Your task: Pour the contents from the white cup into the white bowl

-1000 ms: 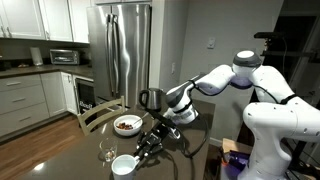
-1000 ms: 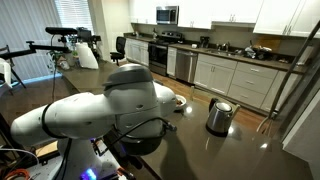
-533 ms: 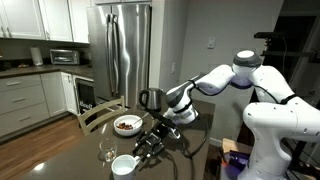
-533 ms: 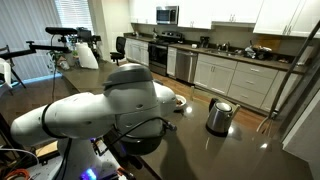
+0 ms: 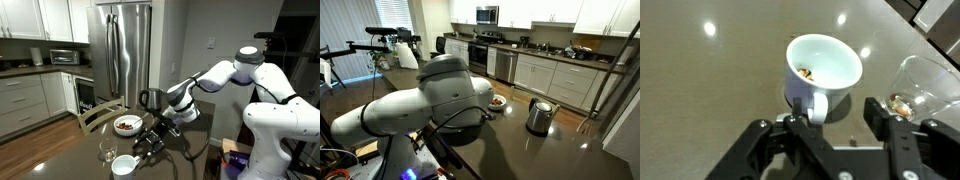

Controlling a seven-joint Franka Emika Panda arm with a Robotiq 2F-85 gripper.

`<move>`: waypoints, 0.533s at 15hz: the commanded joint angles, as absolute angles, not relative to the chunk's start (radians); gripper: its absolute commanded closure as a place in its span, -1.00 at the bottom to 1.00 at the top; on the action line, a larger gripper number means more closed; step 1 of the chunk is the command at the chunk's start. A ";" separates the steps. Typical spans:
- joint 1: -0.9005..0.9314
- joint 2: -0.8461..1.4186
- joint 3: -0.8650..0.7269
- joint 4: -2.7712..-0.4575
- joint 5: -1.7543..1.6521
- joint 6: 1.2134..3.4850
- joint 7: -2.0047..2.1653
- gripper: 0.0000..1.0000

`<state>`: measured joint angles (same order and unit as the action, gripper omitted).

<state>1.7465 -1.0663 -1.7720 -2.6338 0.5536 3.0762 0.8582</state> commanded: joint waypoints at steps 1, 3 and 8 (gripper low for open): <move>1.757 -0.932 -1.715 -2.664 0.616 3.113 0.904 -0.43; 1.754 -0.881 -1.693 -2.671 0.636 3.127 0.915 -0.48; 1.744 -0.708 -1.643 -2.669 0.680 3.115 0.923 -0.45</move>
